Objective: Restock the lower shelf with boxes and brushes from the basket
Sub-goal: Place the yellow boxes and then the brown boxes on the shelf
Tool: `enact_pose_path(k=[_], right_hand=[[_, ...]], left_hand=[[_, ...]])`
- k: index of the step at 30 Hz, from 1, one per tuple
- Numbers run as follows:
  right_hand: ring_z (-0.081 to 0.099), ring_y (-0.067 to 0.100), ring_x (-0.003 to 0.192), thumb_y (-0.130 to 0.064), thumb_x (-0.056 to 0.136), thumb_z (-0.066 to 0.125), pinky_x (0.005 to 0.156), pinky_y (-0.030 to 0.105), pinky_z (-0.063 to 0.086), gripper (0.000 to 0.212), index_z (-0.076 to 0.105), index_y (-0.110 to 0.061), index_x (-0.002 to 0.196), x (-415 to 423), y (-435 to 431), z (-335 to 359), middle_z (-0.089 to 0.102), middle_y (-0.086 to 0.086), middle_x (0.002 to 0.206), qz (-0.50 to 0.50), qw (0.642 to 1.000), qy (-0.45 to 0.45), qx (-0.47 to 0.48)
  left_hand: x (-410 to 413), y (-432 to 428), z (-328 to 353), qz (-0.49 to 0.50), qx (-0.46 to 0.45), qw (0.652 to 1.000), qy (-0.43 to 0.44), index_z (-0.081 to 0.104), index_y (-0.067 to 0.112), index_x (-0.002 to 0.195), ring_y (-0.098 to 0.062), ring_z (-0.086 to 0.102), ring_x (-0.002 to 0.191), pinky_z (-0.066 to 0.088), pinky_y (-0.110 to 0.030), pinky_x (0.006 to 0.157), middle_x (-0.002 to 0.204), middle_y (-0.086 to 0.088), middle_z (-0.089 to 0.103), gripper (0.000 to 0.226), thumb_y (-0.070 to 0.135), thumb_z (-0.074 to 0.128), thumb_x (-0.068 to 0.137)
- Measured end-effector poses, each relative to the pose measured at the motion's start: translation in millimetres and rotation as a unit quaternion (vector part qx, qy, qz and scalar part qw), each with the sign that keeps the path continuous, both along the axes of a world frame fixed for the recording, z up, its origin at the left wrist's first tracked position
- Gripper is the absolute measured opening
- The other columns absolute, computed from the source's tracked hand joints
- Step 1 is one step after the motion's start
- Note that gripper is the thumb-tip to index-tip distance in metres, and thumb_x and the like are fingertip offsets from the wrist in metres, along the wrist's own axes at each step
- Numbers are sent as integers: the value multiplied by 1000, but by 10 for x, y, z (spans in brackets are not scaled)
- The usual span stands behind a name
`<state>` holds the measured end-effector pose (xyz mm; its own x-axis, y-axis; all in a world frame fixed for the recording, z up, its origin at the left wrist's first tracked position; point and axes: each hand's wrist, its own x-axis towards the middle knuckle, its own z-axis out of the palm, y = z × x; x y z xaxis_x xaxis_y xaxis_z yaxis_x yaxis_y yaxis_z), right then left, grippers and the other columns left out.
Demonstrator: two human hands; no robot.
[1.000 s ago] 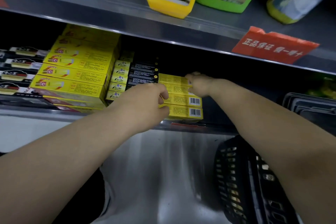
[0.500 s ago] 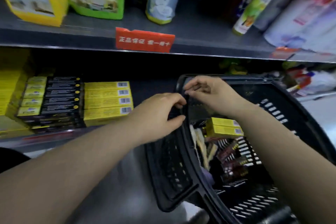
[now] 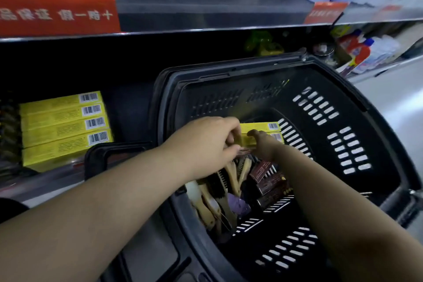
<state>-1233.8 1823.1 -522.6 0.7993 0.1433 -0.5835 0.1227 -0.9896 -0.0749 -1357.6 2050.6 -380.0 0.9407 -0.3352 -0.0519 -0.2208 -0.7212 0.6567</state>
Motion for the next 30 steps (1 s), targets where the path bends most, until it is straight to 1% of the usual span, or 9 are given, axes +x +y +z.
enact_pose_path(k=[2, 7, 12, 14, 16, 19, 22, 26, 30], right_hand=[[42, 33, 122, -21, 80, 68, 99, 45, 40, 67, 33, -18, 138, 14, -41, -179, 37, 11, 135, 13, 999, -40, -24], [43, 30, 114, -17, 78, 66, 87, 39, 39, 59, 39, -22, 130, 60, -161, -334, 44, 8, 125, 90, 982, -162, -25], [53, 29, 107, -34, 74, 73, 84, 35, 40, 56, 48, -23, 123, 201, -169, -174, 55, 3, 115, 155, 981, -110, -33], [57, 27, 92, -34, 72, 74, 71, 28, 39, 50, 51, -20, 113, 181, -128, 28, 58, 0, 98, 103, 991, -82, 28], [58, 25, 85, -33, 71, 77, 68, 30, 41, 45, 56, -13, 106, 124, -60, 252, 61, 4, 92, -6, 991, -57, 123], [63, 29, 81, -26, 77, 75, 84, 45, 51, 36, 63, 1, 97, -59, 94, 626, 68, 20, 94, -175, 928, 80, 319], [65, 19, 81, -25, 84, 66, 81, 34, 56, 21, 66, -7, 94, -262, 251, 1007, 70, 9, 91, -220, 874, 163, 401], [68, 15, 74, -24, 88, 60, 68, 25, 56, 15, 67, -12, 94, -462, 378, 1273, 72, 4, 84, -244, 811, 216, 486], [67, 19, 70, -39, 95, 47, 64, 28, 58, 34, 66, -11, 94, -374, 347, 1227, 69, 7, 82, -274, 808, 171, 494]], left_hand=[[49, 11, -36, 21, -7, 1000, 19, 52, 28, 117, -3, 54, 94, 48, -26, 79, 100, 17, 59, 27, 33, 52, 91], [68, -18, -86, 20, 16, 999, 46, 49, 35, 116, 1, 52, 91, 49, -28, 76, 98, 21, 57, 25, 35, 48, 90], [92, -90, -132, 15, 71, 995, 70, 45, 39, 118, 2, 45, 82, 40, -21, 67, 108, 23, 55, 27, 38, 45, 91], [63, -111, -103, 23, 63, 994, 81, 45, 38, 118, 3, 47, 93, 43, -21, 74, 109, 23, 53, 27, 38, 46, 91], [28, -151, -83, 57, 20, 993, 102, 47, 35, 119, 1, 48, 106, 42, -20, 84, 113, 23, 52, 28, 35, 48, 92], [-26, -264, -96, 122, -61, 979, 149, 42, 27, 131, -5, 45, 119, 35, -18, 95, 131, 12, 47, 38, 29, 48, 93], [-60, -324, -161, 191, -141, 942, 236, 39, 18, 133, -20, 44, 124, 36, -34, 105, 138, -3, 44, 39, 29, 46, 96], [-98, -344, -162, 280, -318, 845, 325, 52, 16, 117, -27, 60, 107, 47, -45, 96, 119, -11, 60, 33, 39, 53, 93], [-70, -355, -149, 320, -410, 785, 338, 60, 14, 108, -22, 70, 83, 56, -36, 75, 95, -6, 72, 27, 33, 60, 89]])
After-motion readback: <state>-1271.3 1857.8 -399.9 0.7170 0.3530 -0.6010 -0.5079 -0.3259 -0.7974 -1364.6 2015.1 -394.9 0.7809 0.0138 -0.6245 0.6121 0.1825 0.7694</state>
